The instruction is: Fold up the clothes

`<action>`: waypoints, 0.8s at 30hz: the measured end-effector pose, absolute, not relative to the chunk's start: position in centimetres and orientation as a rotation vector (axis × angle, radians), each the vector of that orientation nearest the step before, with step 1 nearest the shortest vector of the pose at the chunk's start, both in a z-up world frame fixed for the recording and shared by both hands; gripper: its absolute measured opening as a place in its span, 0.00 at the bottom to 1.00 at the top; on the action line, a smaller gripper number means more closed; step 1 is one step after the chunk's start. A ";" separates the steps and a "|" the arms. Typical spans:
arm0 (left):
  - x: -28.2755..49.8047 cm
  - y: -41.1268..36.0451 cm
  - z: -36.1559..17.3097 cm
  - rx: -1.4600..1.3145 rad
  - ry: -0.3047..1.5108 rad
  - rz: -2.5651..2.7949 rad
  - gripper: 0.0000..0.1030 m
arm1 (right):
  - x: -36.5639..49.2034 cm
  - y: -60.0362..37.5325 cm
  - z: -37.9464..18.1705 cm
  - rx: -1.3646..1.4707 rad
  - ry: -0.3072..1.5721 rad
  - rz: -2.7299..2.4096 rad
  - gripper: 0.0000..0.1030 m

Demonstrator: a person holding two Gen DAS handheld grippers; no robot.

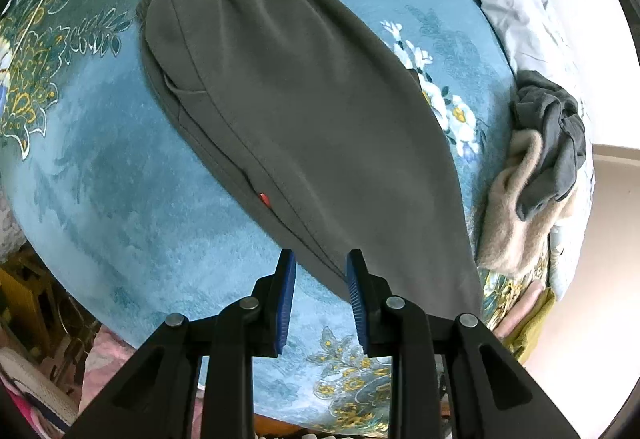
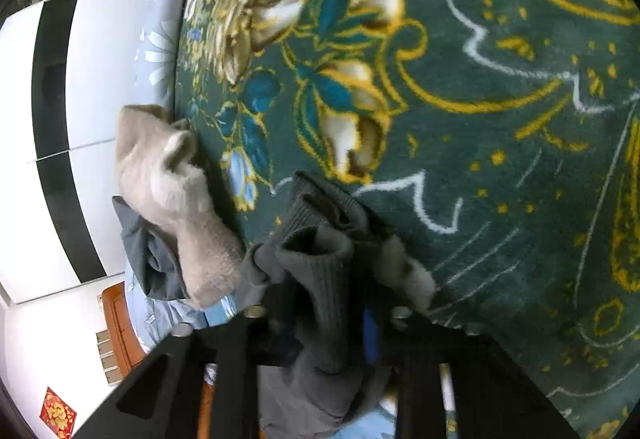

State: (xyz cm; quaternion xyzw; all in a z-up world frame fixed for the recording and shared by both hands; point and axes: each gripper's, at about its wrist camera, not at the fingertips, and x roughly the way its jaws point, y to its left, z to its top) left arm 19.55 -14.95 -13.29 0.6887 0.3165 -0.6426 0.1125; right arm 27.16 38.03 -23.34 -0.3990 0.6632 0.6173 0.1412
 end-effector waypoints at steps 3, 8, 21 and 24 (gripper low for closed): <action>20.0 -15.4 -13.5 2.017 0.946 -1.883 0.26 | 27.3 38.5 -20.5 -1.110 1.914 1.891 0.15; 20.9 -16.8 -14.0 2.001 0.979 -1.873 0.26 | 29.4 39.8 -18.7 -1.054 1.857 1.937 0.11; 20.4 -26.4 -14.5 1.715 1.165 -1.859 0.41 | 28.0 39.6 -19.0 -1.276 1.557 1.837 0.15; 19.3 -29.6 -14.8 1.636 1.203 -1.854 0.51 | 28.2 39.7 -16.7 -1.255 1.427 1.831 0.17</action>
